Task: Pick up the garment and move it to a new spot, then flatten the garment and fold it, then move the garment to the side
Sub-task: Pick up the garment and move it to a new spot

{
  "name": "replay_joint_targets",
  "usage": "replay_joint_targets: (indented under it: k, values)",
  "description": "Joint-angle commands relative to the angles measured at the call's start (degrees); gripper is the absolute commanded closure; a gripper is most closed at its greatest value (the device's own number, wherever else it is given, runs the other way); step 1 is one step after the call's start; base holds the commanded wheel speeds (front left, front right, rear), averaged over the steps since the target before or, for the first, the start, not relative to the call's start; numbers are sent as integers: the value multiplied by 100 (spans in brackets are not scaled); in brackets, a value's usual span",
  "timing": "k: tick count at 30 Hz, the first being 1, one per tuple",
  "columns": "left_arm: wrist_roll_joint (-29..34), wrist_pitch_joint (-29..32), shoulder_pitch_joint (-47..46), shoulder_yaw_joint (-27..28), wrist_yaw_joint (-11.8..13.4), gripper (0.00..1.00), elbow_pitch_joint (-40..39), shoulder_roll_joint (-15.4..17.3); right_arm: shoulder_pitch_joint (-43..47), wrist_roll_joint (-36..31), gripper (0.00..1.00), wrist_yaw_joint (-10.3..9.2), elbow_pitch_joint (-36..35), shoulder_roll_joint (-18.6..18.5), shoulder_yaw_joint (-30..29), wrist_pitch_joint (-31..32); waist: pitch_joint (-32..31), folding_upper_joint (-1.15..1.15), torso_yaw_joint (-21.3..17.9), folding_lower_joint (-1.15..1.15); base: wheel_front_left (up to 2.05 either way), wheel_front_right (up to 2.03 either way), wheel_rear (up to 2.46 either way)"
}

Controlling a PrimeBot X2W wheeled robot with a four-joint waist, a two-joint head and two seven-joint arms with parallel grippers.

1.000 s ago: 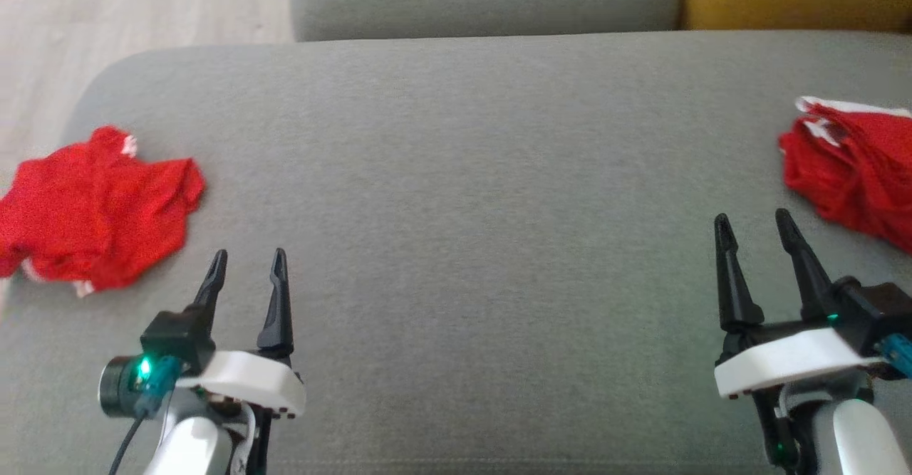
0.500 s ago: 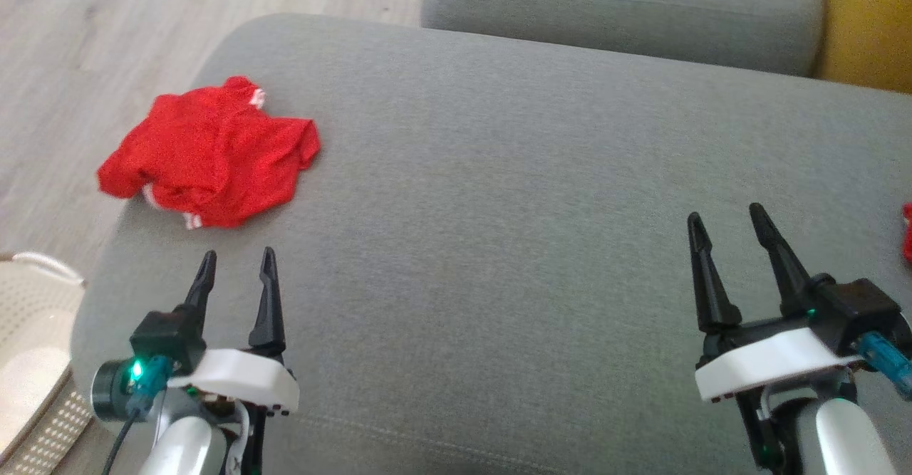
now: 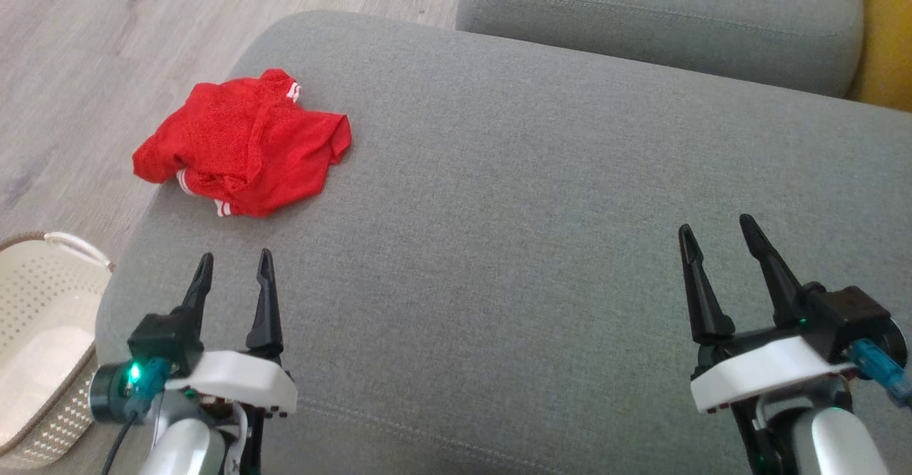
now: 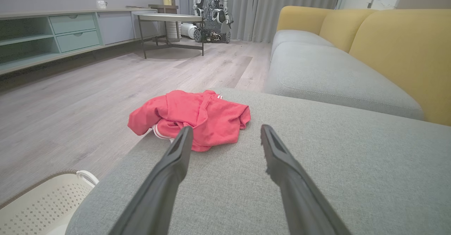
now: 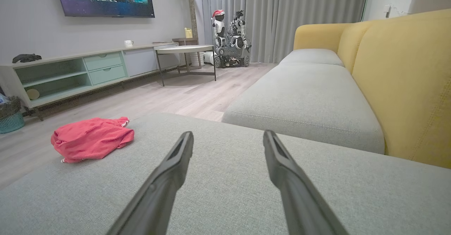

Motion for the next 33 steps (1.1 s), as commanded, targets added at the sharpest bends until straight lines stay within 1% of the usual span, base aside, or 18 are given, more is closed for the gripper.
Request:
replay_joint_targets:
  k: [1, 10, 14, 18, 23, 28, 32, 33]
  values:
    - [-31, -69, -241, 276, 27, 0, -198, 77, -151, -36, 0, -4, -252, -19, 134, 11, 5, 0, -1, 0, 0, 0, 0]
    - [-8, -72, -328, 302, 14, 0, -213, 34, -188, -41, 0, -4, -288, -18, 86, 39, 124, 0, 37, 0, 0, 0, 0]
    - [35, -73, -571, 406, 13, 0, -263, -36, -313, -90, 0, -4, -421, -19, 80, 124, 391, 0, 0, 0, 0, 0, 0]
    - [74, -74, -1037, 560, -60, 0, -210, -102, -497, -148, 0, -4, -619, -94, 73, 255, 841, 0, -114, 0, 0, 0, 0]
    - [29, -74, -1923, 888, -273, 0, 335, -160, -769, -198, 0, -4, -898, -237, 87, 423, 1493, 0, -331, 0, 0, 0, 0]
    - [-9, -74, -2831, 1170, -654, 0, 1385, -80, -1033, -210, 0, -4, -1074, -390, 113, 524, 2025, 0, -560, 0, 0, 0, 0]
    - [-32, -74, -3375, 1343, -982, 0, 2377, 39, -1208, -193, 0, -4, -1134, -453, 180, 552, 2300, 0, -720, 0, 0, 0, 0]
    - [-32, -74, -3375, 1343, -982, 0, 2377, 39, -1208, -193, 0, -4, -1134, -453, 180, 552, 2300, 0, -720, 0, 0, 0, 0]
